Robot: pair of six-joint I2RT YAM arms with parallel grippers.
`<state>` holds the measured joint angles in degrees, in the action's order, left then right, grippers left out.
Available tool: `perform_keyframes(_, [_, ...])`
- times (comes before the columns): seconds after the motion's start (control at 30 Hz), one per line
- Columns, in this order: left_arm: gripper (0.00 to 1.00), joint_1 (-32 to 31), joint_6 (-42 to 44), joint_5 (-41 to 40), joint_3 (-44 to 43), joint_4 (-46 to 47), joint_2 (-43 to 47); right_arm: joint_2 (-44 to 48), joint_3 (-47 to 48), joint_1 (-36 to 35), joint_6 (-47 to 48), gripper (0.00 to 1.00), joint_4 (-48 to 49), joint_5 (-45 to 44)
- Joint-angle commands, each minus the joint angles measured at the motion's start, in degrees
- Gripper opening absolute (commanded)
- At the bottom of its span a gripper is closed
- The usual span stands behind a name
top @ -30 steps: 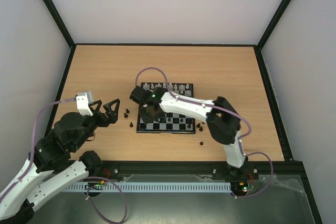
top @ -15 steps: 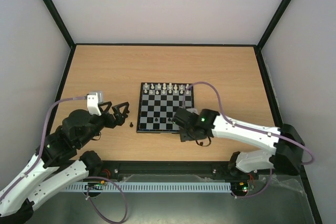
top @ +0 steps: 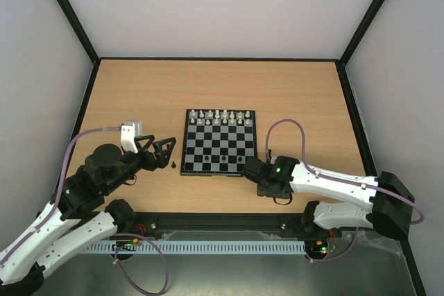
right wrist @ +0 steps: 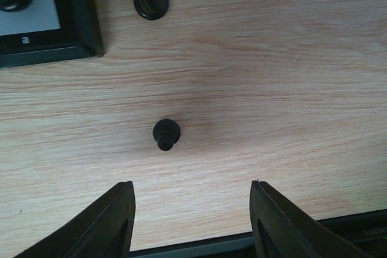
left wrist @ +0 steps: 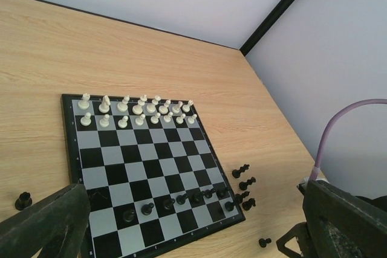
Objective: Set up the chess pieces on the board
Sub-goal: Pick up the chess piece at the center of the board.
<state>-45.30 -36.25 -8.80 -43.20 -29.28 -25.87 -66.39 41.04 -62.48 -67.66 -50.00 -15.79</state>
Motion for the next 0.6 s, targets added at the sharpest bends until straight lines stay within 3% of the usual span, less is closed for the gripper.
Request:
perform_keyframes(0.0, [0.99, 0.4, 1.2, 0.9, 0.2, 1.2, 0.4, -1.4, -1.7, 0.0, -3.3, 0.53, 0.3, -2.8])
perform_keyframes(0.17, [0.99, 0.3, 1.4, 1.2, 0.4, 1.5, 0.3, -0.7, -4.5, 2.9, 0.0, 0.48, 7.2, -0.9])
perform_keyframes(0.57, [1.00, 0.4, 1.2, 0.9, 0.7, 1.3, 0.5, -4.2, -3.9, 6.3, 5.5, 0.36, 10.1, 1.1])
